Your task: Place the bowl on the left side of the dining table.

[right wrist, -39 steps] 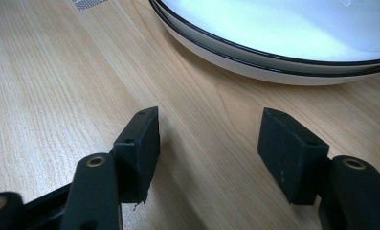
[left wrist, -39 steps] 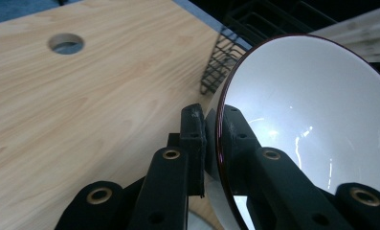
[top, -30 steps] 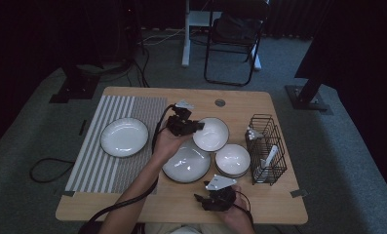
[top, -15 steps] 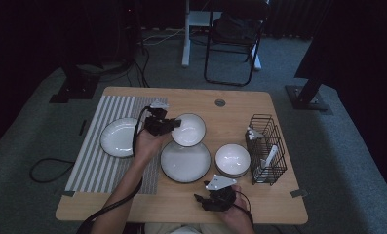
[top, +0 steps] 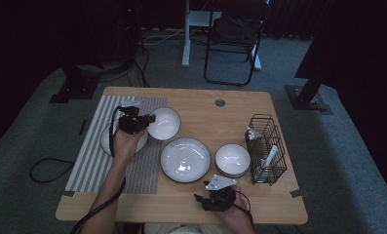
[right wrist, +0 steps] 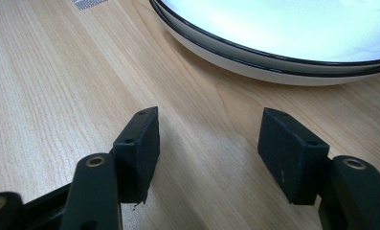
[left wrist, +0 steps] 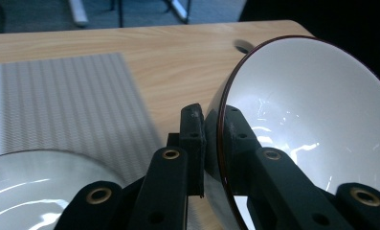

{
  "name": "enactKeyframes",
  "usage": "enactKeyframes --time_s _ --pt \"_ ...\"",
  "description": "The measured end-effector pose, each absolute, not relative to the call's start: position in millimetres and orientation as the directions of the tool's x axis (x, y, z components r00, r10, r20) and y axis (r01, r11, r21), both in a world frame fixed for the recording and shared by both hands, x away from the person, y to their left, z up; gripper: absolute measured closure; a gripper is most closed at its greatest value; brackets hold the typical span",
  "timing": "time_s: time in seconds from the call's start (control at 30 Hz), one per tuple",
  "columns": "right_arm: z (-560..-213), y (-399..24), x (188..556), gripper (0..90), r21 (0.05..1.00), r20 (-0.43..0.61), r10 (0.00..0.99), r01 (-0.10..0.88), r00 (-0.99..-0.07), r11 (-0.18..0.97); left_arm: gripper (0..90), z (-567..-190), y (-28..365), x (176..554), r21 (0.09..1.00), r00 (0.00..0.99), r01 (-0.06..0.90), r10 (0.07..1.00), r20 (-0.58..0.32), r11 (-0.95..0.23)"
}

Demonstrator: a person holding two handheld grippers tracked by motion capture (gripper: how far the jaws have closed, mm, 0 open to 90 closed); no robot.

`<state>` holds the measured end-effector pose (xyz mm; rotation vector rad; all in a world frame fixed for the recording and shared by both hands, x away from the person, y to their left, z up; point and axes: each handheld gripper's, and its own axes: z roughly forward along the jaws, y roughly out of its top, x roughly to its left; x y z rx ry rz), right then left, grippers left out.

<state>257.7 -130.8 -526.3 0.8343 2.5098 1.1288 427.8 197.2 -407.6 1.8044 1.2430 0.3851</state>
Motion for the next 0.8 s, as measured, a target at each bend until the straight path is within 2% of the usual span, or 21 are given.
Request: enactKeyframes --time_s 0.43,0.8 --pt "-526.3 -130.8 257.6 39.3 0.750 -0.007 0.599 0.393 -0.800 0.533 82.6 -410.1 250.3 424.9 0.795 0.333 0.606 0.914 -0.232 -0.018" --pt "-526.3 -130.8 257.6 39.3 0.750 -0.008 0.599 0.392 -0.801 0.533 82.5 -419.6 281.7 423.9 0.783 0.246 0.622 0.947 -0.208 0.010"
